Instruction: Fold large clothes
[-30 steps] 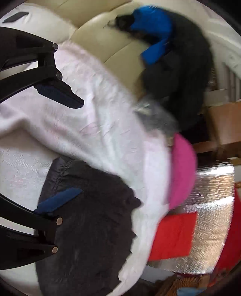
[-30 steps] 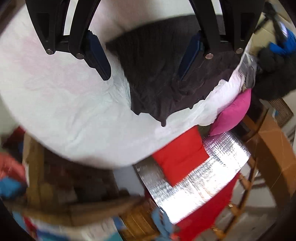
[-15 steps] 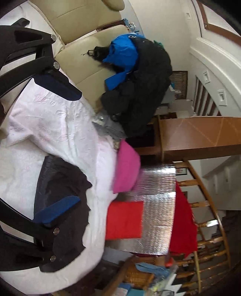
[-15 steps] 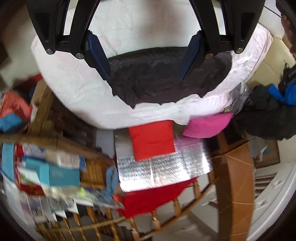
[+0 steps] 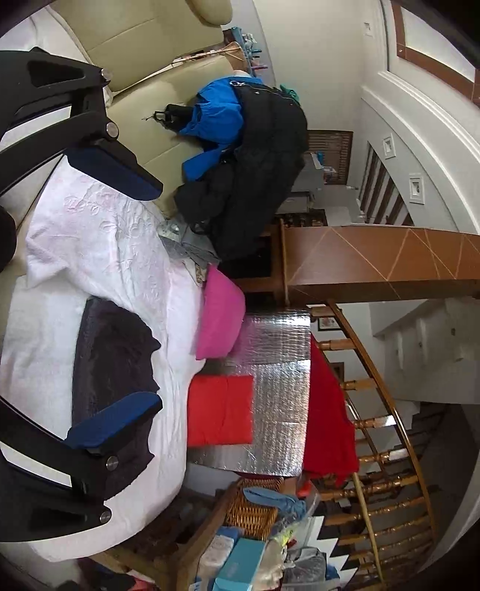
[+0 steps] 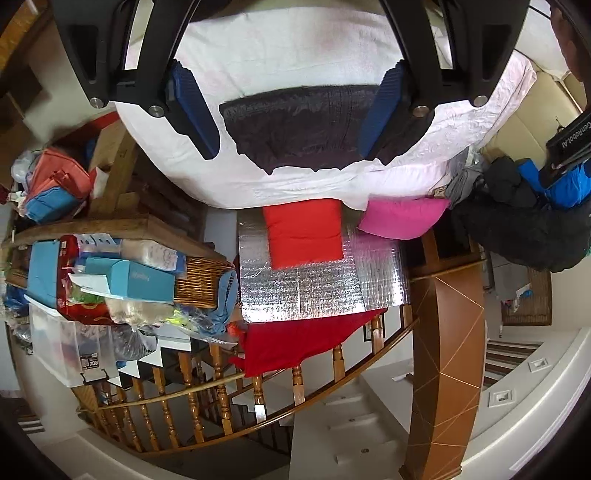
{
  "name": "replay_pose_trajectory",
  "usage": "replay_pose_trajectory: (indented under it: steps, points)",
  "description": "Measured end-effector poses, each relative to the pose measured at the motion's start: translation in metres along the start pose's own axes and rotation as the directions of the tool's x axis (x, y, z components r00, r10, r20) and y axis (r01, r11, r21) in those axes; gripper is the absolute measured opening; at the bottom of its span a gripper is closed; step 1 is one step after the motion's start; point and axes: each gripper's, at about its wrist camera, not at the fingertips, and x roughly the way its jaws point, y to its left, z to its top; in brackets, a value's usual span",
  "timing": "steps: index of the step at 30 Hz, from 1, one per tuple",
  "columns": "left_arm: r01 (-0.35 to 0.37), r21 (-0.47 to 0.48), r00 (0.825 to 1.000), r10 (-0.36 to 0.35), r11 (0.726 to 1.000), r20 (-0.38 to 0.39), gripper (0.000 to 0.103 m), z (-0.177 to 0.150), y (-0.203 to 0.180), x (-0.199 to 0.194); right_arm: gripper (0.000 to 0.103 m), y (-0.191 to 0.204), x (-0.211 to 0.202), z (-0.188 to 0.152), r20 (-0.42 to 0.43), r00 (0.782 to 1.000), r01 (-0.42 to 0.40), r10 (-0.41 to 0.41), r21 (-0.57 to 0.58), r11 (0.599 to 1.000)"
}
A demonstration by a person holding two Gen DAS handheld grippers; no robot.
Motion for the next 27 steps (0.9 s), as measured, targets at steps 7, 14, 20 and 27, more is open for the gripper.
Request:
replay_pose_trajectory:
  steps: [7,14,20,27]
  points:
    - [0.010,0.015,1.000,-0.010,1.000,0.005,0.103,0.005,-0.004,-0.021,0.081,0.008,-0.018,-0.005,-0.021,1.000,0.023,-0.024,-0.037,0.999]
    - [0.016,0.019,1.000,-0.016,1.000,0.018,0.103,0.006,-0.008,-0.033,0.081,0.003,-0.031,-0.008,-0.015,0.999,0.034,-0.034,-0.034,0.999]
    - [0.020,0.037,0.999,-0.021,0.999,0.043,0.103,0.007,-0.012,-0.044,0.081,-0.002,-0.038,-0.008,-0.009,0.999,0.035,-0.036,-0.024,0.999]
    - [0.032,0.048,0.998,-0.034,0.998,0.051,0.103,0.007,-0.014,-0.049,0.081,0.000,-0.042,-0.008,-0.006,0.999,0.032,-0.032,-0.033,0.999]
